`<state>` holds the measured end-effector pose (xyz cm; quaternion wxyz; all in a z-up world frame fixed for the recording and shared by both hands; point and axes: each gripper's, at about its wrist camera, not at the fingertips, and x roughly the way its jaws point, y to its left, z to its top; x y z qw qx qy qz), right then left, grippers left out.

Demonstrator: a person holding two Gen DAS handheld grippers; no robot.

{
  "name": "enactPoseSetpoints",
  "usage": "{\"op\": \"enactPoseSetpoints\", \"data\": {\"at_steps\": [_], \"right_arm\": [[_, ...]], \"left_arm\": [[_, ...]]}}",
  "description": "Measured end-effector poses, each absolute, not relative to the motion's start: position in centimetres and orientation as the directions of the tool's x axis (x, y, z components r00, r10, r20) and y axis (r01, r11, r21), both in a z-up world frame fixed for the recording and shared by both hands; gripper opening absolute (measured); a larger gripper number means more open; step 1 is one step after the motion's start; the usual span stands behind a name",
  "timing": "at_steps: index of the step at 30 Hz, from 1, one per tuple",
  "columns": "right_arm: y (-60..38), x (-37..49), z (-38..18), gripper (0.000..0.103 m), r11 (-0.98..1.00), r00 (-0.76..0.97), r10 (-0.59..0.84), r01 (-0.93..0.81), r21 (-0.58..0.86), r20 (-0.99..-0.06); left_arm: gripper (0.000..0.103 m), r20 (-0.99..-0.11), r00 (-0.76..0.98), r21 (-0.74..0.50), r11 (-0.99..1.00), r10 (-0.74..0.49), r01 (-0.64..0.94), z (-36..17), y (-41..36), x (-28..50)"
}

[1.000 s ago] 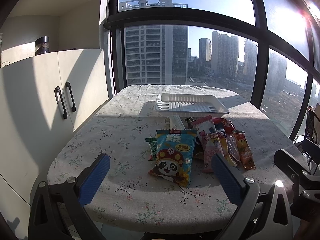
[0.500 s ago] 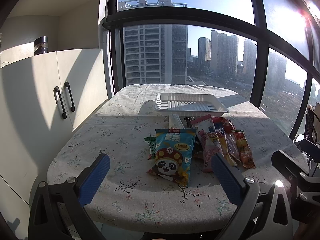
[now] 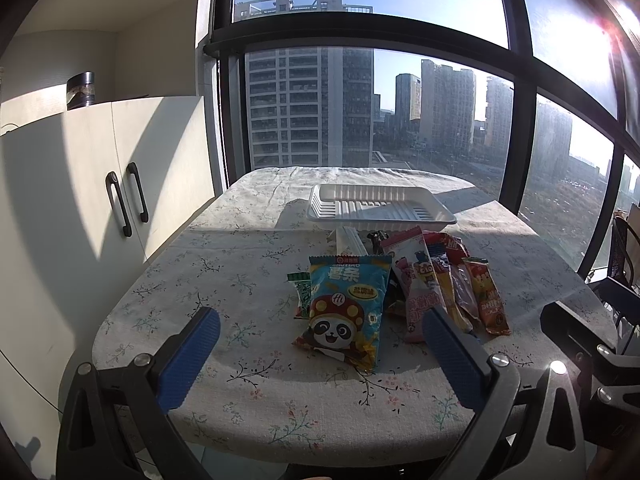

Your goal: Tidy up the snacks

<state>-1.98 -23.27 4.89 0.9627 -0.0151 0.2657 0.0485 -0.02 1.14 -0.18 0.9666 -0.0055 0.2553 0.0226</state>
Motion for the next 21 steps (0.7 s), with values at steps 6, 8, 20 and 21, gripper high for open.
{"op": "enactPoseSetpoints", "data": {"at_steps": [6, 8, 20, 21], "right_arm": [[-23.22, -1.96, 4.86, 0.103, 0.995, 0.853, 0.086, -0.102, -0.003, -0.515], [-23.17, -2.02, 4.84, 0.103, 0.995, 0.853, 0.086, -0.102, -0.003, -0.515], [-23.15, -1.94, 4.80, 0.103, 0.995, 0.852, 0.086, -0.103, -0.003, -0.516], [-23.13, -1.96, 4.78, 0.103, 0.995, 0.852, 0.087, -0.103, -0.003, -0.516]], "left_arm": [[0.103, -0.495, 0.868, 0.003, 0.999, 0.041, -0.045, -0.34, 0.94, 0.06], [0.103, -0.495, 0.868, 0.003, 0.999, 0.041, -0.045, -0.34, 0.95, 0.06], [0.103, -0.497, 0.867, 0.003, 0.999, 0.039, -0.044, -0.42, 0.85, 0.08], [0.103, -0.497, 0.867, 0.002, 0.999, 0.039, -0.044, -0.44, 0.85, 0.07]]}}
